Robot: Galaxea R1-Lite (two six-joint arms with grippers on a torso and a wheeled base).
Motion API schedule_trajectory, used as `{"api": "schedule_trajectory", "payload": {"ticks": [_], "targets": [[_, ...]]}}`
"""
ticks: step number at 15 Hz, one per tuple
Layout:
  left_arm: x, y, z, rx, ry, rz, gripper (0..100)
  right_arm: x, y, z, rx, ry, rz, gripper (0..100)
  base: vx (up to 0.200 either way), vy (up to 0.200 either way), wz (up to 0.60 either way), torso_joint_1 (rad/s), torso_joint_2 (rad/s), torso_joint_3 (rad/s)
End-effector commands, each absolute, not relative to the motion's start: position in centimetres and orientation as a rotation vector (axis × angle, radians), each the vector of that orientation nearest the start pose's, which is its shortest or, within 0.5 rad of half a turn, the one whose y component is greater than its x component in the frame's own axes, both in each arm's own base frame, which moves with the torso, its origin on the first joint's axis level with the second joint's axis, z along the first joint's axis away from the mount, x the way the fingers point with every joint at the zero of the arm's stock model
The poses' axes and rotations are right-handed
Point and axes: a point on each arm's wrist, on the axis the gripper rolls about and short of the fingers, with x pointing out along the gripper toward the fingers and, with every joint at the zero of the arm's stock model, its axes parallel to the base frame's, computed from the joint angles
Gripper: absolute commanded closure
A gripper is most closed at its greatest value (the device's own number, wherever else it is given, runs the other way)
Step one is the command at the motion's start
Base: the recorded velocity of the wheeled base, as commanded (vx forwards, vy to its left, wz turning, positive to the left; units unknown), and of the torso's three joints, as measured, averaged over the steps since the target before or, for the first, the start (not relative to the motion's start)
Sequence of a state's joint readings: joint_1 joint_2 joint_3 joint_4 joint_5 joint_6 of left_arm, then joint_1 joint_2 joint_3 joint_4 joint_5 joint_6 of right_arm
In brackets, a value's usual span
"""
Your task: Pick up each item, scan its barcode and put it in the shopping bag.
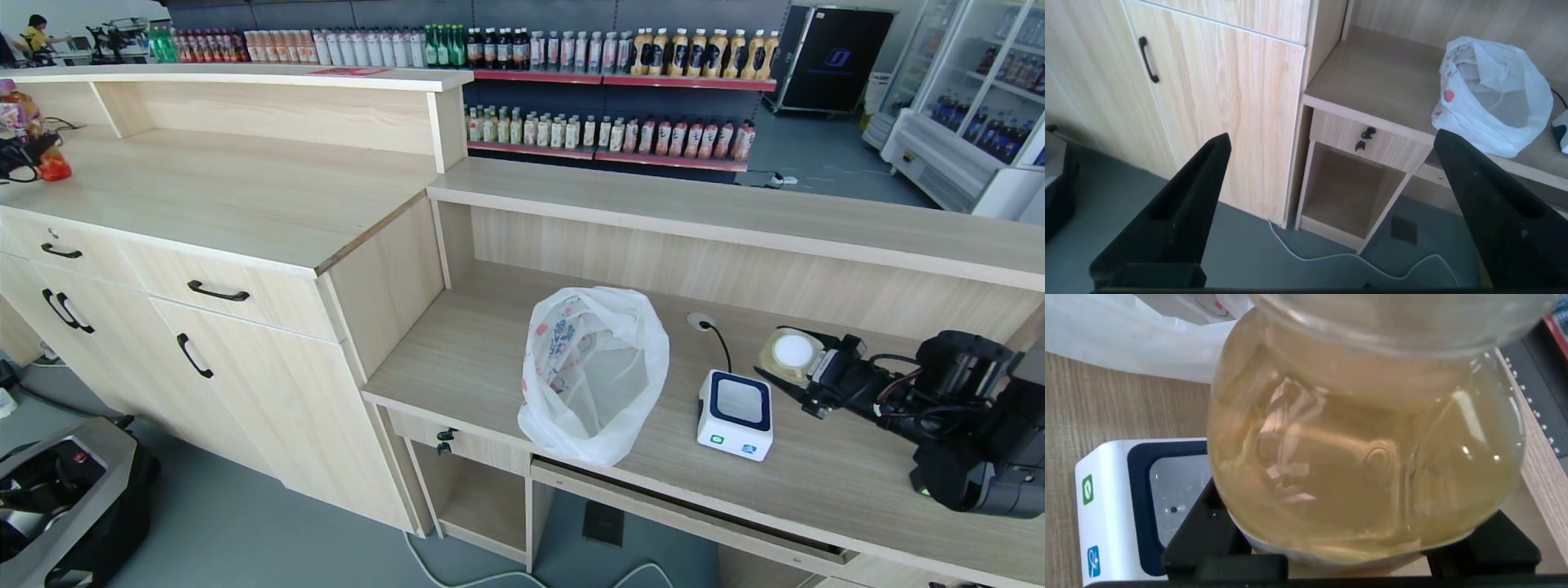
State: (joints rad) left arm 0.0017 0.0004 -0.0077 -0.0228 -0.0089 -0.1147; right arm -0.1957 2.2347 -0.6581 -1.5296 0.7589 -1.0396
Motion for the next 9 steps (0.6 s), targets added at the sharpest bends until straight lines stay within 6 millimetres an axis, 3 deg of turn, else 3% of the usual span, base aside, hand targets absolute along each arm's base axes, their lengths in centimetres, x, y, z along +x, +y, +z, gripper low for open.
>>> {"api": "schedule_trajectory", "payload": {"ticks": [1, 7, 8, 9], "targets": [[-2.3, 0.0, 8.0, -0.115, -0.030, -0.009, 0, 35.3, -5.4, 5.4, -0.988, -0.251, 0.535, 100, 0.000, 0.000, 0.00, 0.000, 0.00, 0.000], [-2.3, 0.0, 8.0, -0.115, -0.030, -0.008, 0, 35.7, -5.0, 5.5, -0.984, -0.262, 0.543, 100, 0.000, 0.000, 0.00, 0.000, 0.00, 0.000], [-2.3, 0.0, 8.0, -0.115, -0.030, -0.009, 0, 35.7, -4.8, 5.9, -0.954, -0.266, 0.544, 100, 0.000, 0.000, 0.00, 0.000, 0.00, 0.000], [-2.3, 0.0, 8.0, -0.115, -0.030, -0.009, 0, 35.3, -4.6, 8.0, -0.823, -0.276, 0.538, 100, 0.000, 0.000, 0.00, 0.000, 0.00, 0.000]]}}
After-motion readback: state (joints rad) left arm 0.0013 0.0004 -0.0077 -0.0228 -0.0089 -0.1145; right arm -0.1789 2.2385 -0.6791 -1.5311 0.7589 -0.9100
